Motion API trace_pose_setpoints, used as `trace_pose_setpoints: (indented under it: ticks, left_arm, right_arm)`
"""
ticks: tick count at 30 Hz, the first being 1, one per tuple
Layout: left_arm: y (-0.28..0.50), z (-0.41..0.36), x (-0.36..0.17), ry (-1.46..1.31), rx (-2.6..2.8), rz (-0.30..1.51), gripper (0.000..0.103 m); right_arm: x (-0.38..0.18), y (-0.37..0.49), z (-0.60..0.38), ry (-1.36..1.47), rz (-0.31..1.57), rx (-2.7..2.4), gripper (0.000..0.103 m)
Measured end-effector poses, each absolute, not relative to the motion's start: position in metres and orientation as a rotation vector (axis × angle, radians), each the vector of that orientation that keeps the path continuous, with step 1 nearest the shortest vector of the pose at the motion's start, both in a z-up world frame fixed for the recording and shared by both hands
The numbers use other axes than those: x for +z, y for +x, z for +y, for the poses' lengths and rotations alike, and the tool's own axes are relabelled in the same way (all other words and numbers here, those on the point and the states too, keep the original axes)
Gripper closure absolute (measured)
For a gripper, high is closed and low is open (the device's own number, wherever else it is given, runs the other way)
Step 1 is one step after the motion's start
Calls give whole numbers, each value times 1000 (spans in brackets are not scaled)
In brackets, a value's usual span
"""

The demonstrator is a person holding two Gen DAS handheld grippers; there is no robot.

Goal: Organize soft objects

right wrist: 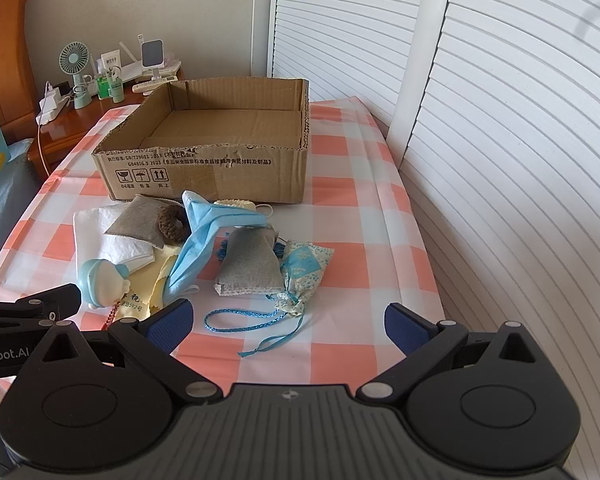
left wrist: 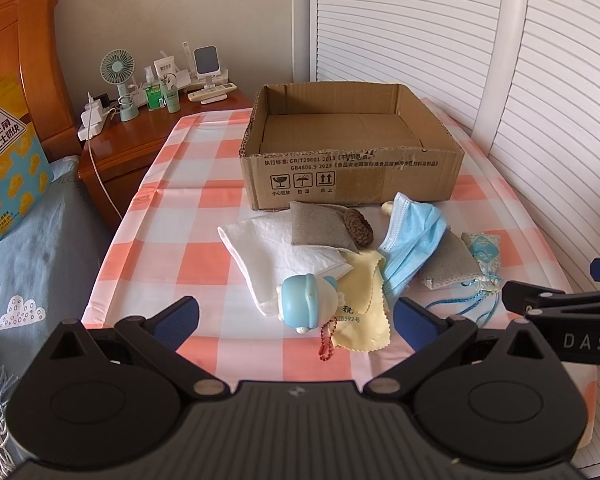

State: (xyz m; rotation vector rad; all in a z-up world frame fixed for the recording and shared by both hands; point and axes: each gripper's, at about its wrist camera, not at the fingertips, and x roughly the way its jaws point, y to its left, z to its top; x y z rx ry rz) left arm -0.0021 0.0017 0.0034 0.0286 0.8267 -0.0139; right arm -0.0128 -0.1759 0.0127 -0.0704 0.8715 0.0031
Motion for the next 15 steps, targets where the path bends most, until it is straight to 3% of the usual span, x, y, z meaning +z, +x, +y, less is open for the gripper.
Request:
trace_pose_setpoints:
  ticks: [15]
  left_arm:
    - [-3,0,4,33,-15,827,1]
  right_arm:
    - [13,-14,-175,-78,857,-4,0]
